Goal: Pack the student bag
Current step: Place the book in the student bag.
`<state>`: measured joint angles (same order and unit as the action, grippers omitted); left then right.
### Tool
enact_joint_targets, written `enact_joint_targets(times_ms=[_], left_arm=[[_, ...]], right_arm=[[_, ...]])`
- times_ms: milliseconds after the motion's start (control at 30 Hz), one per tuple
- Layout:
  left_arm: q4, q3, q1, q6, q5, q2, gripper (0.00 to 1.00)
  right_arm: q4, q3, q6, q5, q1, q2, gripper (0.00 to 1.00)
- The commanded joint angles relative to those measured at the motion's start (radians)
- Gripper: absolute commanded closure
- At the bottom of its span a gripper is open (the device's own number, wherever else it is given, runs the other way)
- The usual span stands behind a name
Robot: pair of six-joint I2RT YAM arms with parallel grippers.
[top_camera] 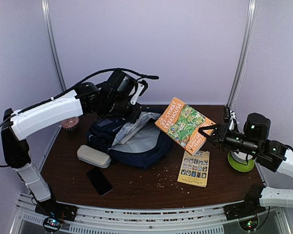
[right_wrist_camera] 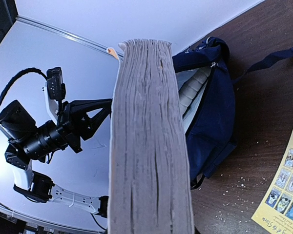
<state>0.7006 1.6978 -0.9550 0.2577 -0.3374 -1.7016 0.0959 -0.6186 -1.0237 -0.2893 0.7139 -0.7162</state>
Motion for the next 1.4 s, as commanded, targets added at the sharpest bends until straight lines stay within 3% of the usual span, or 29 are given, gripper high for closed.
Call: enact_joint_targets(times_ms=[0,267,500,900,1367], left_arm=[[-0.157,0.056,-0.002,0.012,-0.014,0.042,1.0],[-0.195,0.058,-0.002,0.04,0.027,0.012,1.0],[-0.272,0.002,-0.013,0.049,0.108,0.034,1.0],[-0.36,-0.098,-0.056,0.061,0.162,0.093,1.0],[-0.366,0.0,-0.091,0.059,0.327,0.066,1.0]], right_arm=[[-0.163,0.01,-0.089,-0.064,0.019,-0.04,1.0],[-0.166,0.041,-0.161,-0.099,0.053,-0.174,1.0],[-0.396,0.085,-0.291,-0.051,0.054,-0.304,1.0],[-0.627,-0.028,-0.491,0.007,0.059,-0.653,1.0],[-0.887,-0.208,-0.573,-0.011,0.107,-1.032,1.0]])
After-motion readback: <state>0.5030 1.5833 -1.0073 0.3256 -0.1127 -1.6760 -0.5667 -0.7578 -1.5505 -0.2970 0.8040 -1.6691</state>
